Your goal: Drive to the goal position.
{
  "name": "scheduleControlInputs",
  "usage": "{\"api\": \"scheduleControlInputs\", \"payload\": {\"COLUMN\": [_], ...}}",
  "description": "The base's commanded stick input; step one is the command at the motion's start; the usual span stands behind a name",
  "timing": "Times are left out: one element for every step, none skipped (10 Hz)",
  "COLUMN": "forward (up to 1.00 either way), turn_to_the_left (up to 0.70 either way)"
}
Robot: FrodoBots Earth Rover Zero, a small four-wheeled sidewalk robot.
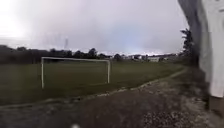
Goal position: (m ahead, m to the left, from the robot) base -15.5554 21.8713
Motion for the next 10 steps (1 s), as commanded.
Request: {"api": "scheduleControlInputs", "payload": {"forward": [0.0, 0.0, 0.0, 0.0, 0.0, 0.0, 0.0, 0.0, 0.0, 0.0], "turn_to_the_left": [0.7, 0.7, 0.7, 0.7, 0.7, 0.7, 0.7, 0.7, 0.7, 0.7]}}
